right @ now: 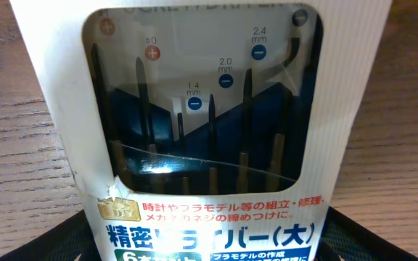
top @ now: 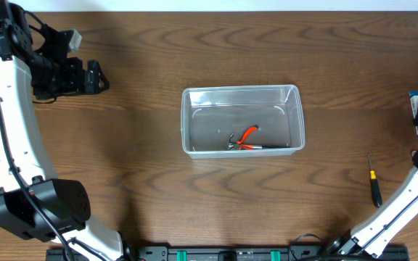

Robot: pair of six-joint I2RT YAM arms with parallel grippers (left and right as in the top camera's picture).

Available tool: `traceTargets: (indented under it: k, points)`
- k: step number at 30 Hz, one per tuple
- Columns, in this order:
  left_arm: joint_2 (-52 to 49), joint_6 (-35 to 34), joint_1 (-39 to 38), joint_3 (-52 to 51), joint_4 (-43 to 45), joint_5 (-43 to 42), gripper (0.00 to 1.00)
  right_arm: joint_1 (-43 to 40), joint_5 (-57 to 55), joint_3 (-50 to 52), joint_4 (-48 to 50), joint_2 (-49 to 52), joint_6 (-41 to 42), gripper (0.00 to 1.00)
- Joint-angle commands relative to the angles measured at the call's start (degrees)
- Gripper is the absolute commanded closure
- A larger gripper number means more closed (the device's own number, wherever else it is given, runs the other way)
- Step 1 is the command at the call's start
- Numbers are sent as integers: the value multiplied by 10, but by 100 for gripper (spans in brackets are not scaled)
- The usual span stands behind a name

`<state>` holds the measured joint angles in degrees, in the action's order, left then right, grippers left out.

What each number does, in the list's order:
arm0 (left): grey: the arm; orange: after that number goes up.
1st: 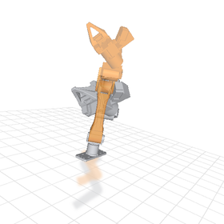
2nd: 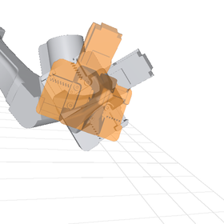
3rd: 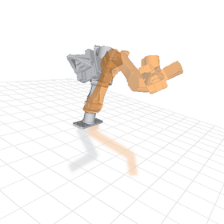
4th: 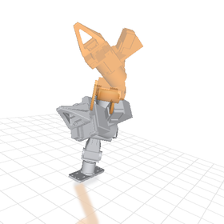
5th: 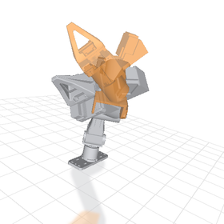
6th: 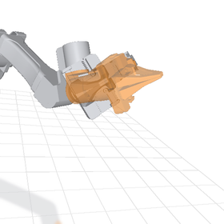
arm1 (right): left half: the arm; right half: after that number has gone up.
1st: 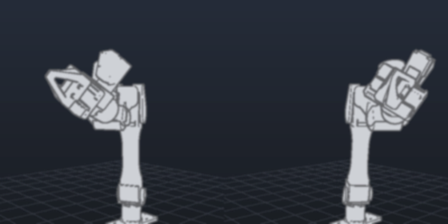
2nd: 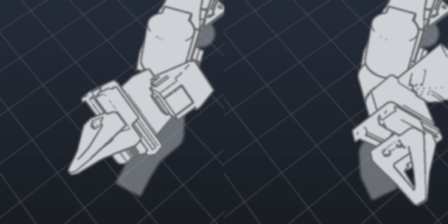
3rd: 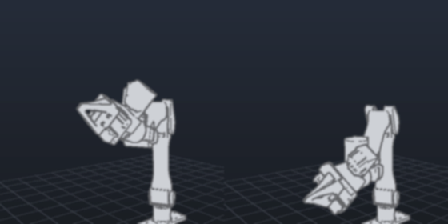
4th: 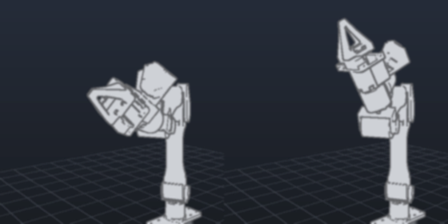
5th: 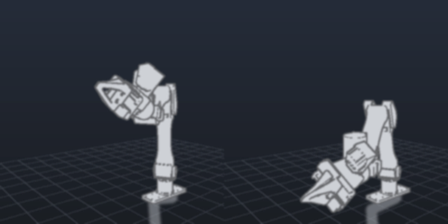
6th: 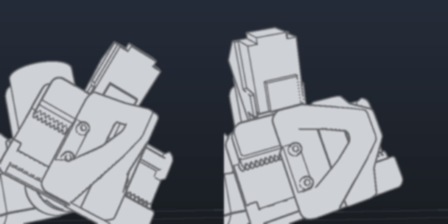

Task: Pack container
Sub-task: 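Lower the right gripper onto the screwdriver box and close, then lift the box and carry it left over the clear container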

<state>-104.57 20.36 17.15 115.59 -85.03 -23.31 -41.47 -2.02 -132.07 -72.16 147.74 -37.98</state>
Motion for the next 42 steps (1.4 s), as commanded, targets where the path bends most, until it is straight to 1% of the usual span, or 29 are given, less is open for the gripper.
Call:
traceTargets:
  k: [1,5,11,12,14,15,16,19,21,24,30,34,39,42]
  points:
    - [2,-5,2,-2,0,5,2,4,-3,6,0,5,1,21]
    - [2,-5,2,-2,0,5,2,4,-4,6,0,5,13,21]
    - [2,-5,2,-2,0,5,2,6,-3,6,0,5,24,22]
    - [2,-5,2,-2,0,5,2,7,-3,6,0,4,24,26]
    - [2,-5,2,-2,0,4,2,8,-3,6,0,4,31,38]
    - [2,-5,2,-2,0,5,2,9,-3,6,0,4,35,42]
    - [2,-5,2,-2,0,5,2,9,-3,6,0,4,37,44]
    - [2,-5,2,-2,0,5,2,13,10,5,-4,3,38,37]
    - [2,-5,2,-2,1,5,2,16,23,4,-5,-1,38,36]
    - [2,-5,2,-2,1,5,2,21,38,4,-4,-13,38,40]
    - [2,-5,2,-2,3,5,2,36,42,-11,-4,-57,38,39]
    - [2,-5,2,-2,3,5,2,50,65,-15,-4,-99,38,39]
    - [2,-5,2,-2,9,4,2,94,79,-15,-9,-161,38,39]
    - [2,-5,2,-2,14,5,2,136,79,-15,-12,-205,36,38]
